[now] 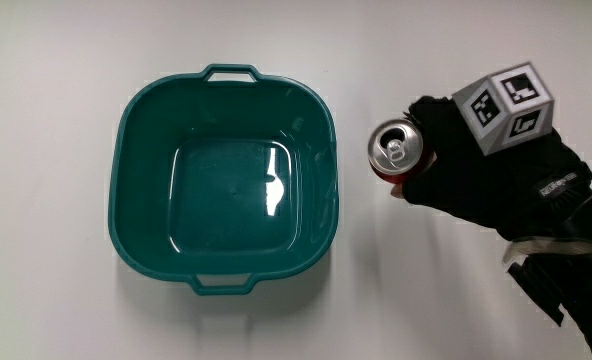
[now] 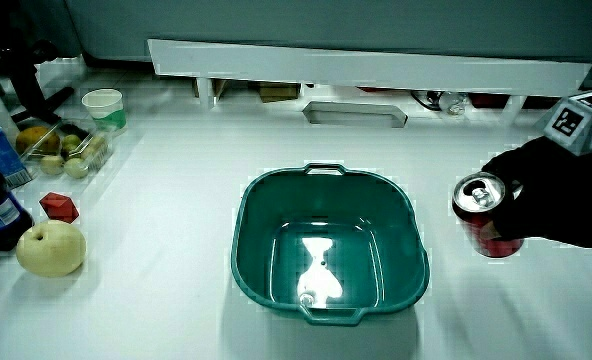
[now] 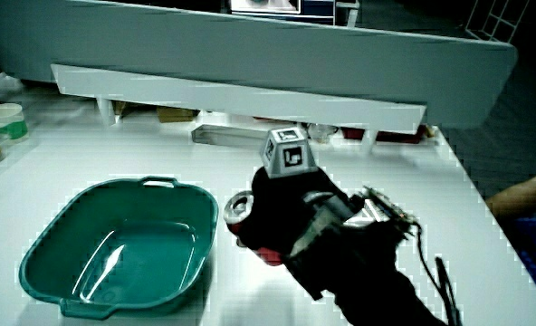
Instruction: Place cola on desk
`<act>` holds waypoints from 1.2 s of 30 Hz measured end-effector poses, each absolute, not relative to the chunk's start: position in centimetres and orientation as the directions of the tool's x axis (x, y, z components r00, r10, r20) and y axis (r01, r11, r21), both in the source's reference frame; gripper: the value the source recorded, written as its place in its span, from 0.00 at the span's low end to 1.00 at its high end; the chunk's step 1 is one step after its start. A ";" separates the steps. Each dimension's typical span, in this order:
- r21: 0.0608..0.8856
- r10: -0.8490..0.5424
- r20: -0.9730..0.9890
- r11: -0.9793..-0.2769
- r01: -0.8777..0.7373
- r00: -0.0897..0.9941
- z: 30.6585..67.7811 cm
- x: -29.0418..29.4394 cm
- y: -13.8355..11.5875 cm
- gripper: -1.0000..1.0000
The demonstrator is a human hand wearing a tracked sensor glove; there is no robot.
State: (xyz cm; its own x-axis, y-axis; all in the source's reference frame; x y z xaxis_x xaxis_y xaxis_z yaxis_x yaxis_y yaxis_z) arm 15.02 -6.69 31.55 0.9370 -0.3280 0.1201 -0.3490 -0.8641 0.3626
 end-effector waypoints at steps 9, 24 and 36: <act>0.494 -0.373 -0.125 -0.827 -0.268 0.919 35.6 13.8 -6.1 0.50; 0.551 -0.418 -0.359 -0.817 -0.173 0.834 38.7 11.8 -5.9 0.50; 0.583 -0.419 -0.200 -0.777 -0.236 0.886 41.0 12.8 -5.7 0.50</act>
State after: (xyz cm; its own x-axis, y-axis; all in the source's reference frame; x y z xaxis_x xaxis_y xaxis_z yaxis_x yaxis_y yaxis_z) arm 12.77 -5.75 41.04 0.8858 -0.4187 -0.2000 -0.2357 -0.7772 0.5834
